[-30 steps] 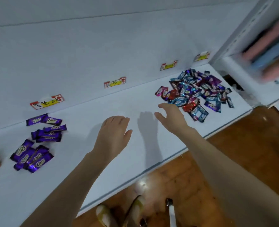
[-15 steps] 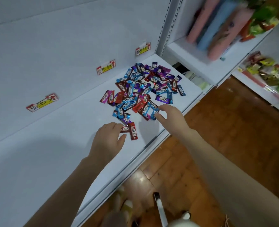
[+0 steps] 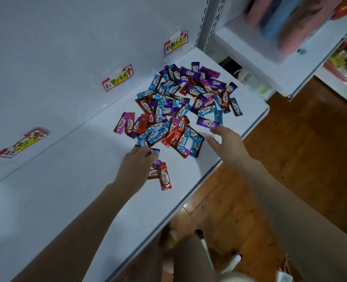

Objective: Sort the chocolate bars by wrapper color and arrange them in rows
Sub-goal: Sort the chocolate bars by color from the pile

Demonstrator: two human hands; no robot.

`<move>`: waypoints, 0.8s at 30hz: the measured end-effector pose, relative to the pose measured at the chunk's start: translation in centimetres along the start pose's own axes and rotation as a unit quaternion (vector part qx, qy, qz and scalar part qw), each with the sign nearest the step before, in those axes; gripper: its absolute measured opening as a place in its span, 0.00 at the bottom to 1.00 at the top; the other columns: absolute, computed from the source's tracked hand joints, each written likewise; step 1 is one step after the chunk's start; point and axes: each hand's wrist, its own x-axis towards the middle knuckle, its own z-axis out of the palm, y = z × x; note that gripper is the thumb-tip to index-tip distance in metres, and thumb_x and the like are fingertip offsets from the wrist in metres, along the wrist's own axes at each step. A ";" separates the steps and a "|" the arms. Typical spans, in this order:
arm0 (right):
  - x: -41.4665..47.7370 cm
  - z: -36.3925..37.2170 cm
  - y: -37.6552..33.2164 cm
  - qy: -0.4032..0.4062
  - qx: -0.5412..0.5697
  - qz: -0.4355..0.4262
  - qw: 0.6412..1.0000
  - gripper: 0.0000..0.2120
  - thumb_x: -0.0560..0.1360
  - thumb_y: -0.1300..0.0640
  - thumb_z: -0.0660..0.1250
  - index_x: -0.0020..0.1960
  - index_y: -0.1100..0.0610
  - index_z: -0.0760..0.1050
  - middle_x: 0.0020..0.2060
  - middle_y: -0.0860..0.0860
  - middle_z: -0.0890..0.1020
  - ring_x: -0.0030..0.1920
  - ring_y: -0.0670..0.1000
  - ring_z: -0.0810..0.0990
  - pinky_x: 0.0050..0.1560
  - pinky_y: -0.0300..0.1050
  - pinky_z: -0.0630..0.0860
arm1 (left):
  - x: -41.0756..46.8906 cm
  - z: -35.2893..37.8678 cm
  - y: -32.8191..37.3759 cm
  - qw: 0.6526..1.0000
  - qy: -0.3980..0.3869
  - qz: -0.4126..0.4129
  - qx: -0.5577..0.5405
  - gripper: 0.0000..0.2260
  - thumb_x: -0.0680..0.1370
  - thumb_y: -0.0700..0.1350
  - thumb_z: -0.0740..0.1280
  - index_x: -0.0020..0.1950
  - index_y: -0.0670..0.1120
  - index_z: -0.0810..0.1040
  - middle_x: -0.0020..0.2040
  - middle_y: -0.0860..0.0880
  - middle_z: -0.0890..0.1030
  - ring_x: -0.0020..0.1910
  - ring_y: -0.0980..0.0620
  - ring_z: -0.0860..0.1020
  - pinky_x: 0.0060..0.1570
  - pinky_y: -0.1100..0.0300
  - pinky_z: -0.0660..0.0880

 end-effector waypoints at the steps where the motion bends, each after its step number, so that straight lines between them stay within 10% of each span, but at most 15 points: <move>1: 0.3 0.2 0.1 -0.007 0.003 0.000 1.000 0.18 0.79 0.55 0.60 0.66 0.62 0.70 0.63 0.57 0.75 0.63 0.54 0.72 0.59 0.41 0.67 | 0.3 0.2 -0.1 1.000 -0.018 0.004 0.015 0.20 0.78 0.41 0.64 0.70 0.47 0.69 0.66 0.45 0.71 0.65 0.48 0.68 0.61 0.57 0.70; 11: 5.9 0.6 2.0 0.005 -0.022 -0.026 0.999 0.10 0.77 0.61 0.61 0.55 0.65 0.76 0.50 0.60 0.79 0.49 0.56 0.77 0.43 0.40 0.69 | 3.7 -0.3 0.1 0.999 0.037 0.007 -0.007 0.18 0.53 0.41 0.83 0.33 0.38 0.78 0.34 0.41 0.78 0.32 0.41 0.78 0.29 0.55 0.76; 17: 9.4 1.7 2.1 -0.050 -0.081 -0.040 0.995 0.14 0.73 0.55 0.68 0.56 0.61 0.76 0.52 0.59 0.78 0.53 0.59 0.75 0.45 0.48 0.72 | 4.7 -1.4 1.9 0.935 0.135 -0.184 -0.272 0.08 0.77 0.38 0.65 0.43 0.44 0.66 0.35 0.52 0.72 0.36 0.52 0.75 0.34 0.62 0.74; 24: 9.3 1.7 1.6 -0.112 -0.020 -0.097 0.989 0.11 0.77 0.54 0.63 0.52 0.61 0.77 0.45 0.57 0.81 0.47 0.56 0.78 0.38 0.41 0.66 | 6.6 -2.0 2.2 0.883 0.161 -0.315 -0.308 0.08 0.81 0.41 0.58 0.59 0.40 0.69 0.44 0.49 0.75 0.39 0.54 0.74 0.25 0.72 0.69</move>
